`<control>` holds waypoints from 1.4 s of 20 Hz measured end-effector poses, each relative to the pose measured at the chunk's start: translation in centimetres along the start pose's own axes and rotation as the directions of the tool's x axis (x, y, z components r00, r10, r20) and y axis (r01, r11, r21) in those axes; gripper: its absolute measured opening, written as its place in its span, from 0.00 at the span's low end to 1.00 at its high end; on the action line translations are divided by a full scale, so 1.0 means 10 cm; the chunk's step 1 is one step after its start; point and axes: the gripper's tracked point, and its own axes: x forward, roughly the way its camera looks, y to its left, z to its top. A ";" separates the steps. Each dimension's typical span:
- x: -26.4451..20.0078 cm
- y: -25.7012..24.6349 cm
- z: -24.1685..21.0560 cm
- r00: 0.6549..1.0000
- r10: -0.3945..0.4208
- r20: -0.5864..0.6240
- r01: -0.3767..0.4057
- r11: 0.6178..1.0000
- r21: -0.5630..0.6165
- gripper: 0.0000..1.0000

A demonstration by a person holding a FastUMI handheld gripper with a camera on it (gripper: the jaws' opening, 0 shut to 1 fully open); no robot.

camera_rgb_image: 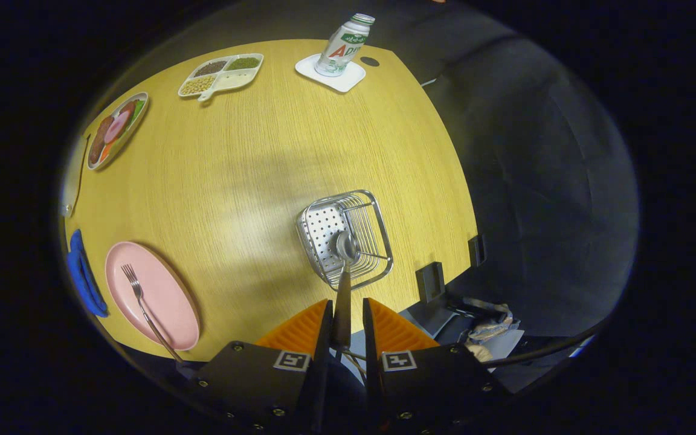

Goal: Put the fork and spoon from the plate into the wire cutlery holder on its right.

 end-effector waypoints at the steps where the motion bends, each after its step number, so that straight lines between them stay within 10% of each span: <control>1: -0.02 0.01 0.03 1.000 0.000 0.017 -0.001 1.000 0.009 0.29; 3: -0.07 0.03 0.04 0.999 0.008 0.036 -0.009 1.000 0.018 0.42; 28: -0.95 1.33 -0.10 0.962 0.093 0.257 -0.035 0.974 -0.222 0.42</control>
